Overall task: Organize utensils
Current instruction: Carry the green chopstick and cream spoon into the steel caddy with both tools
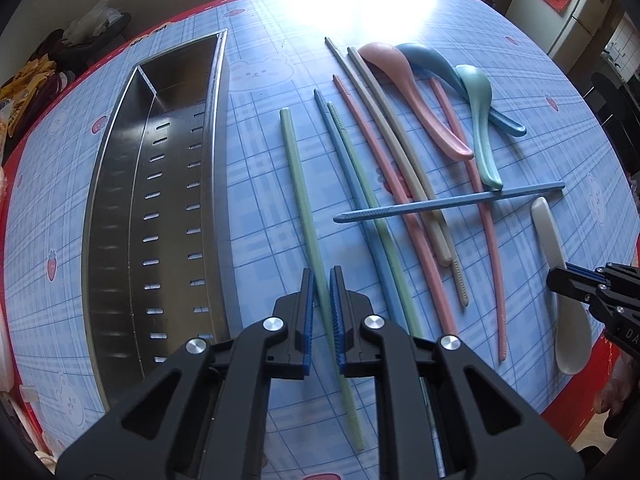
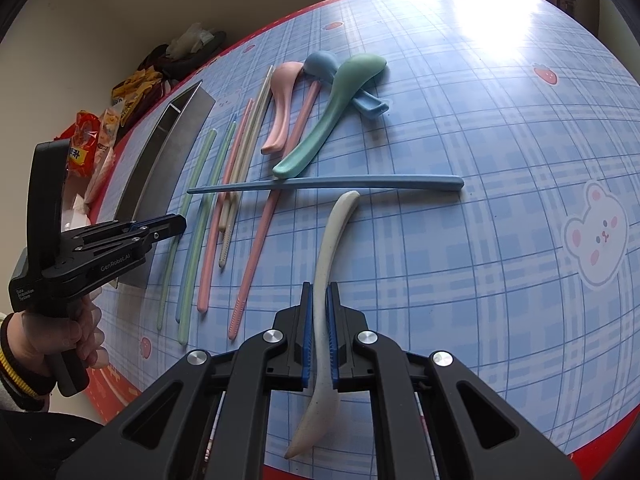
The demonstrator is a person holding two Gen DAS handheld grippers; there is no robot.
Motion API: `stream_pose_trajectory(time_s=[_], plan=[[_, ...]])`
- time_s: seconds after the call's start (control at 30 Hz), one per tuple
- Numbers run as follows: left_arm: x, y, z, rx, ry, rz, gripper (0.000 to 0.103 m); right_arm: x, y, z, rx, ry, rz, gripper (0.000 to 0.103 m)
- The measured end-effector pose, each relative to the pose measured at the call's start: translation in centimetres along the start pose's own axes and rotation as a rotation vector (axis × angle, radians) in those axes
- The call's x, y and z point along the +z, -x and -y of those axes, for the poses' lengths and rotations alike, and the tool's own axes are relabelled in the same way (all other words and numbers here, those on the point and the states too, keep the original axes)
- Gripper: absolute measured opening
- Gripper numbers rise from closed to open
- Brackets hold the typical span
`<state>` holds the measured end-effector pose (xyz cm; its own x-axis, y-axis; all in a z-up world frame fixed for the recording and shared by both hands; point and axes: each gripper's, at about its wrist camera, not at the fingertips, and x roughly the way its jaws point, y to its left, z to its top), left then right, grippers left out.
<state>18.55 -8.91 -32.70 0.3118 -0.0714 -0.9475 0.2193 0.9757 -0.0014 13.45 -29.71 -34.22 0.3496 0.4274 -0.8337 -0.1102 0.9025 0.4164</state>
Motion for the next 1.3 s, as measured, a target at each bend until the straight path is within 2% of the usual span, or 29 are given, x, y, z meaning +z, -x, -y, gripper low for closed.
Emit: stream_pose_trajectory(time_s=[0.13, 0.37, 0.57, 0.67, 0.83, 1.1, 1.3], plan=[[-0.6, 0.6, -0.9, -0.076, 0.043, -0.009, 0.010, -0.2, 0.0, 0.1, 0.021, -0.016, -0.010, 0.007], [-2.2, 4.1, -1.7, -0.174, 0.081, 0.009, 0.010, -0.3, 1.3, -0.6, 0.080, -0.049, 0.002, 0.007], [-3.6, 6.7, -4.7, -0.253, 0.199, 0.012, 0.010, 0.3, 1.7, -1.2, 0.096, -0.059, 0.004, 0.007], [-4.4, 7.8, -6.2, -0.262, 0.250, 0.023, 0.010, 0.5, 1.5, -1.5, 0.097, -0.059, 0.000, 0.007], [-5.2, 10.6, -8.5, -0.256, 0.288, 0.094, 0.010, 0.7, 1.5, -2.3, 0.102, -0.042, -0.003, 0.007], [-4.9, 12.3, -10.4, -0.277, 0.316, 0.138, 0.010, 1.7, 1.5, -3.6, 0.099, -0.016, 0.003, 0.007], [-3.6, 14.0, -12.4, -0.281, 0.353, 0.212, 0.010, 2.7, 2.1, -4.3, 0.099, -0.007, 0.016, 0.007]])
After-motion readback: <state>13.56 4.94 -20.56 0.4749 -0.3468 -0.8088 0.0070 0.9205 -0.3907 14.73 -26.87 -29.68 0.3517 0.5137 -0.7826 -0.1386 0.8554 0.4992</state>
